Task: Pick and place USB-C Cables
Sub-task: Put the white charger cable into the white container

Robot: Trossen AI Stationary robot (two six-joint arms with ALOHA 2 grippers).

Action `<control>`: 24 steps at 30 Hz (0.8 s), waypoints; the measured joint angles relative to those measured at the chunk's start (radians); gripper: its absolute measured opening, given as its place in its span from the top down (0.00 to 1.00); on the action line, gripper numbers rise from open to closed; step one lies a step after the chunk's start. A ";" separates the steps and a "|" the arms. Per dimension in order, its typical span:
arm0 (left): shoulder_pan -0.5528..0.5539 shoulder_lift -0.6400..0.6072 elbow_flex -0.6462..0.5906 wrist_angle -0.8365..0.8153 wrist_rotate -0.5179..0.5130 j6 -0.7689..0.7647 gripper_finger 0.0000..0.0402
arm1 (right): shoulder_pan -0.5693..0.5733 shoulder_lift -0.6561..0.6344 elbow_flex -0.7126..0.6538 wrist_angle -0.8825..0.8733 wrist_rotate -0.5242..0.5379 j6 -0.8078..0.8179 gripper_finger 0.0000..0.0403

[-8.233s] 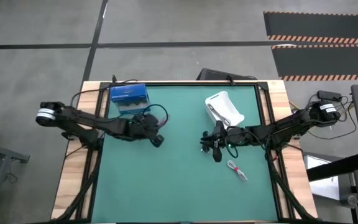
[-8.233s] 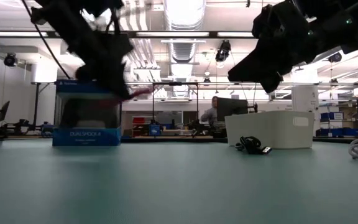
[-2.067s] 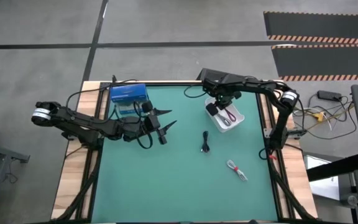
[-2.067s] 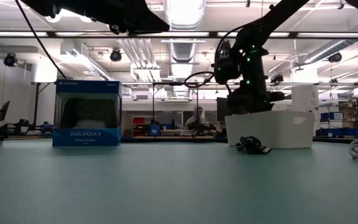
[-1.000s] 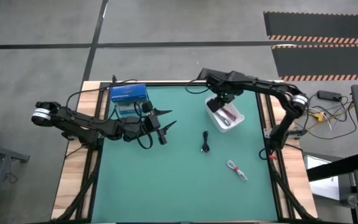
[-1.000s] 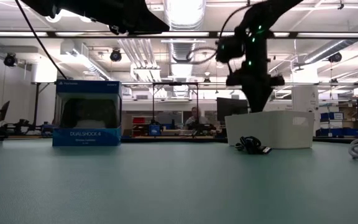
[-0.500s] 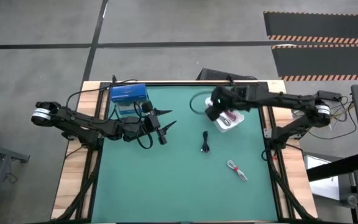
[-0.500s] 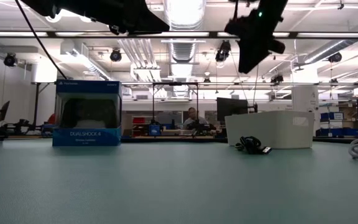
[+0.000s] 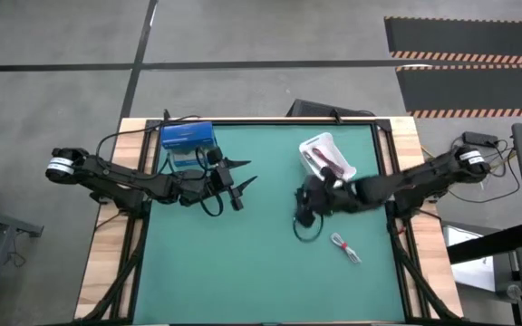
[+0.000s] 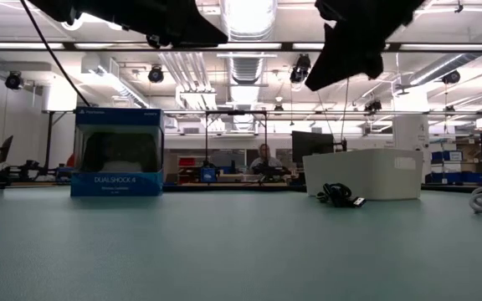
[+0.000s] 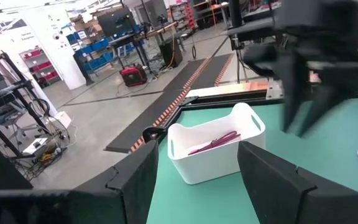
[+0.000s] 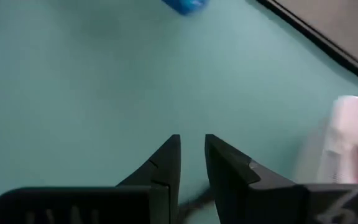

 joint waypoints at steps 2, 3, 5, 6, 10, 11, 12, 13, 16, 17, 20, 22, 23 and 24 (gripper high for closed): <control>0.000 0.000 0.000 -0.006 0.000 -0.009 0.49 | 0.039 0.009 -0.072 0.139 0.021 -0.029 0.84; 0.000 0.000 0.000 -0.010 0.000 -0.022 0.49 | 0.056 0.015 -0.105 0.213 0.031 -0.043 0.84; 0.000 0.000 0.000 -0.012 0.000 -0.042 0.49 | 0.079 0.021 -0.170 0.341 0.047 -0.064 0.84; 0.000 0.000 0.000 -0.011 0.000 -0.054 0.49 | 0.086 0.026 -0.200 0.397 0.057 -0.068 0.84; 0.000 0.000 0.000 -0.011 0.000 -0.149 0.49 | 0.090 0.041 -0.310 0.578 0.078 -0.079 0.84; 0.000 0.000 0.000 -0.011 0.000 -0.172 0.49 | 0.090 0.043 -0.333 0.618 0.078 -0.086 0.84; 0.000 0.000 0.000 -0.011 0.001 -0.194 0.49 | 0.090 0.043 -0.353 0.646 0.078 -0.086 0.84; 0.000 0.000 0.000 -0.011 0.002 -0.214 0.49 | 0.090 0.042 -0.373 0.665 0.078 -0.087 0.84; 0.000 0.000 -0.003 -0.012 0.004 -0.264 0.49 | 0.090 0.036 -0.422 0.721 0.078 -0.087 0.84; -0.001 0.000 -0.003 -0.012 0.005 -0.283 0.49 | 0.090 0.032 -0.436 0.733 0.079 -0.087 0.84; -0.001 0.000 -0.004 -0.011 0.005 -0.329 0.49 | 0.092 0.024 -0.472 0.760 0.079 -0.086 0.84; -0.001 0.000 -0.005 -0.011 0.006 -0.353 0.49 | 0.094 0.023 -0.493 0.772 0.077 -0.086 0.84; -0.001 0.000 -0.005 -0.011 0.006 -0.362 0.49 | 0.095 0.023 -0.500 0.781 0.076 -0.086 0.84; -0.001 0.000 -0.005 -0.011 0.006 -0.364 0.49 | 0.098 0.022 -0.506 0.787 0.074 -0.086 0.84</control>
